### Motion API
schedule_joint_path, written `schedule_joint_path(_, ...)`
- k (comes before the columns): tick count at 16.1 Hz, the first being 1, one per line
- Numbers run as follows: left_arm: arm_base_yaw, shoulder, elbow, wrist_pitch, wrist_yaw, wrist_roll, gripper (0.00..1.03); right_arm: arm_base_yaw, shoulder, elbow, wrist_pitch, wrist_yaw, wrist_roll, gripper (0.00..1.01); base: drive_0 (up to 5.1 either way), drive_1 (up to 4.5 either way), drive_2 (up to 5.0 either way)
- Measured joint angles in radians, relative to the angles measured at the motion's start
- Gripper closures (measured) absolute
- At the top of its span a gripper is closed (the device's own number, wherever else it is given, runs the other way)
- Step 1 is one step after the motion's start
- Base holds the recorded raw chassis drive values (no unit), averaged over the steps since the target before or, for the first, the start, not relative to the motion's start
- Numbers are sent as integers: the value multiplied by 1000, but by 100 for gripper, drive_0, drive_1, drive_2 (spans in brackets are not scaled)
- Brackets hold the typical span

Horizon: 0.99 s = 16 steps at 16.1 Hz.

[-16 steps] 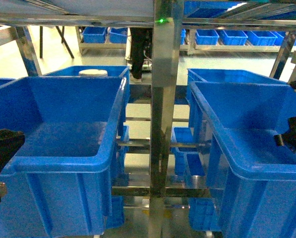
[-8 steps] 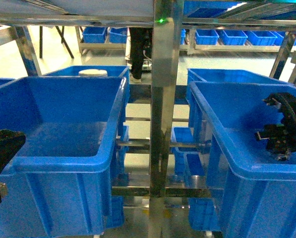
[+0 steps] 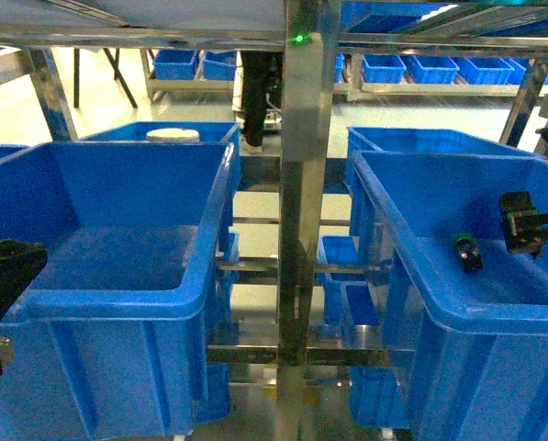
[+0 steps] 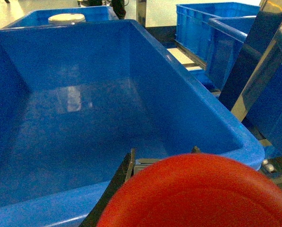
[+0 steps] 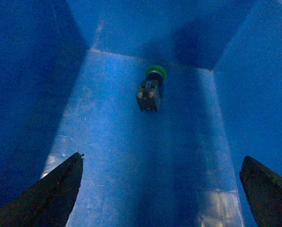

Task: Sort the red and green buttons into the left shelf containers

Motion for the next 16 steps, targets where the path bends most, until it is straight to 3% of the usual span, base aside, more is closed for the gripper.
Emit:
schedule_joint_path(6,0,0,0,0,0,0,77,-29,-401,-468,363,-46,-6,3,0,0,0)
schedule_joint_path(7,0,0,0,0,0,0,77,-57,-519,-605,476,-43,13,3,0,0,0)
schedule_joint_path(8,0,0,0,0,0,0,77,-79,-588,-701,522,-71,20,3,0,0,0)
schedule_joint_path(10,0,0,0,0,0,0,77,-75,-739,-857,474,-124,35,3,0,0,0)
schedule_joint_path(11,0,0,0,0,0,0,77,-60,-826,-912,422,-127,46,3,0,0,0)
schedule_joint_path(13,0,0,0,0,0,0,77,-26,-975,-983,321,-114,72,3,0,0,0)
schedule_joint_path(14,0,0,0,0,0,0,77,-2,-1054,-1011,261,-80,89,3,0,0,0)
schedule_joint_path(16,0,0,0,0,0,0,77,22,-1116,-1030,235,-58,103,3,0,0,0)
